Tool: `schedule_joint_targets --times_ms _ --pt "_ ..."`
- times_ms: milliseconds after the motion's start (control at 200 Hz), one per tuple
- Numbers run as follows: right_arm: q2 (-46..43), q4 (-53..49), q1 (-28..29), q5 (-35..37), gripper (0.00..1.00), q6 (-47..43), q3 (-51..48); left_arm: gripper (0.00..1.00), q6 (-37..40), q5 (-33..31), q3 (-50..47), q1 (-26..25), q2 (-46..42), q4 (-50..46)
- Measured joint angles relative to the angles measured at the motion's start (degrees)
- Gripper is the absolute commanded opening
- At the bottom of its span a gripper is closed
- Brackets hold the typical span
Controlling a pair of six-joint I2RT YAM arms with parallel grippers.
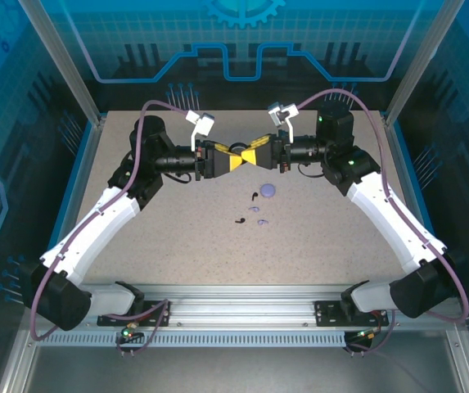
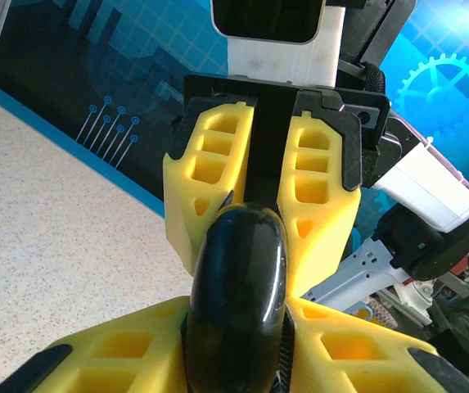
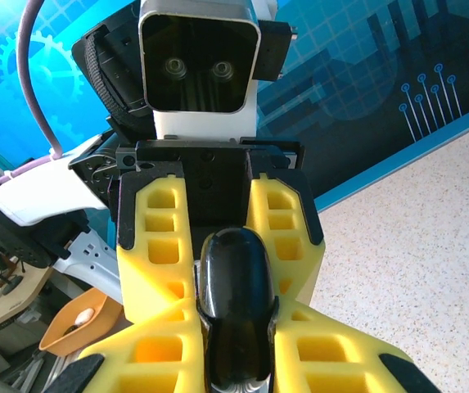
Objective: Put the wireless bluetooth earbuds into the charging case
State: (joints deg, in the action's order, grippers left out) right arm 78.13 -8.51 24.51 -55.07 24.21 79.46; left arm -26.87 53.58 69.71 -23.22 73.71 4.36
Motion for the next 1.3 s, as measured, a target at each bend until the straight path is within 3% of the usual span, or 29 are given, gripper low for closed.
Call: schedule_joint_targets --times_ms 125,240,440,645,755,1300 --pt "0.0 -0.2 0.0 0.0 0.16 -0.1 0.2 0.17 0.3 0.0 0.1 0.0 0.0 -0.1" --pt "0.0 -1.0 0.0 0.0 0.18 -0.4 0.5 0.16 0.3 0.0 0.3 0.0 0.0 -0.4" --pt "-0.1 -5.2 0.3 2.0 0.49 -3.9 1.6 0.16 3.3 -0.4 1.4 -0.2 0.0 -4.6" --pt "-1.3 -12.4 0.3 5.2 0.59 -9.6 3.2 0.18 9.0 -2.7 2.8 -0.6 -0.3 -8.6" --pt "-1.7 -16.1 0.2 5.4 0.61 -12.7 4.9 0.25 12.8 -2.8 2.3 -0.6 -1.1 -9.2" --pt "0.3 -29.7 0.3 3.2 0.61 -21.9 14.5 0.25 20.7 2.9 2.3 -0.6 -1.5 -11.6"
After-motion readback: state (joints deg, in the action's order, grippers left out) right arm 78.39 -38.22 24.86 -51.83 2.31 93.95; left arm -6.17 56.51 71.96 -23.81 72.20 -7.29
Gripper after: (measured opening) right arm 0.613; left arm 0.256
